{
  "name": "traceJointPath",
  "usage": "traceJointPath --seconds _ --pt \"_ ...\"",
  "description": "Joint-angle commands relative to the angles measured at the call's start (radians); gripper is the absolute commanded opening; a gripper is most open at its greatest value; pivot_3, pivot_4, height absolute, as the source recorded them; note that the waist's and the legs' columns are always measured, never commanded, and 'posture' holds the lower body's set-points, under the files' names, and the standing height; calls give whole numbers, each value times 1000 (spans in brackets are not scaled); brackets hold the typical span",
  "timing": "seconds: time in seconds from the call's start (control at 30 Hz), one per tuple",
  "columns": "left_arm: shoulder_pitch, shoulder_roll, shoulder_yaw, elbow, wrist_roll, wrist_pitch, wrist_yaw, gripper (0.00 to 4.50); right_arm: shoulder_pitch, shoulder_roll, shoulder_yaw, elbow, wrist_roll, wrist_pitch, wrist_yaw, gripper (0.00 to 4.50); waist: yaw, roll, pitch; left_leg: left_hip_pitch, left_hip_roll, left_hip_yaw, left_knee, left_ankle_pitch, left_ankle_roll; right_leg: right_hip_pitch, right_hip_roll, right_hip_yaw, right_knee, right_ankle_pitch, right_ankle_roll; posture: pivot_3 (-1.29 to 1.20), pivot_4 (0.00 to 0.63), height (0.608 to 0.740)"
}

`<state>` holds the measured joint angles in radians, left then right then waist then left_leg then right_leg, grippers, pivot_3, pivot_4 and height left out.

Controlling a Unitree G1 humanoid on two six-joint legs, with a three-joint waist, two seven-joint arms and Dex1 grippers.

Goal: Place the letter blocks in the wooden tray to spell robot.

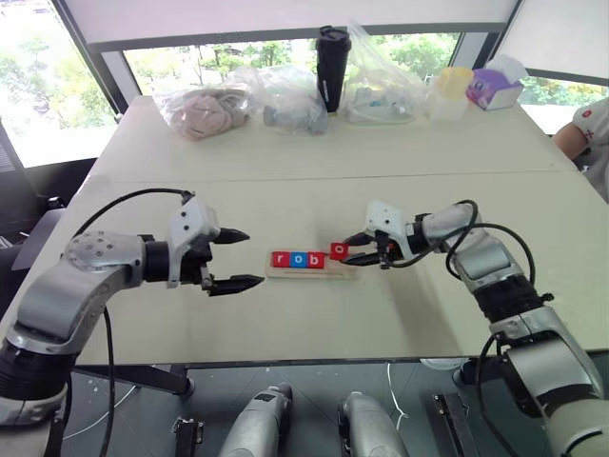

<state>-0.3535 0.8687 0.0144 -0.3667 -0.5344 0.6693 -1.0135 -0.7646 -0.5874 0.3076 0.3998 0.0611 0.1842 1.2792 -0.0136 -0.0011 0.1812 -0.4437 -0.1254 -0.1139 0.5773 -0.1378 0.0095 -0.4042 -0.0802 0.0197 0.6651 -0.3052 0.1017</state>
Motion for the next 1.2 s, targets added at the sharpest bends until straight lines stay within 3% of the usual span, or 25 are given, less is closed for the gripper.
traceJointPath --seconds 0.03,1.17,1.2 --pt "6 -3 27 -28 -3 -10 20 4500 -32 11 6 14 -9 -34 28 1113 0 0 0 0 0 0 0 0 0 0 0 0 0 0 0 0 150 740" --pt "8 -65 17 -43 -7 -16 84 4500 -84 95 15 155 -70 -85 21 1113 -5 0 0 2 0 0 0 1 -1 0 1 0 2 1 1 0 150 740" --pt "8 -66 17 -43 -8 -16 85 4500 -84 97 13 157 -69 -85 17 1613 -5 0 0 2 0 0 0 1 -1 0 1 0 2 1 1 0 150 740"
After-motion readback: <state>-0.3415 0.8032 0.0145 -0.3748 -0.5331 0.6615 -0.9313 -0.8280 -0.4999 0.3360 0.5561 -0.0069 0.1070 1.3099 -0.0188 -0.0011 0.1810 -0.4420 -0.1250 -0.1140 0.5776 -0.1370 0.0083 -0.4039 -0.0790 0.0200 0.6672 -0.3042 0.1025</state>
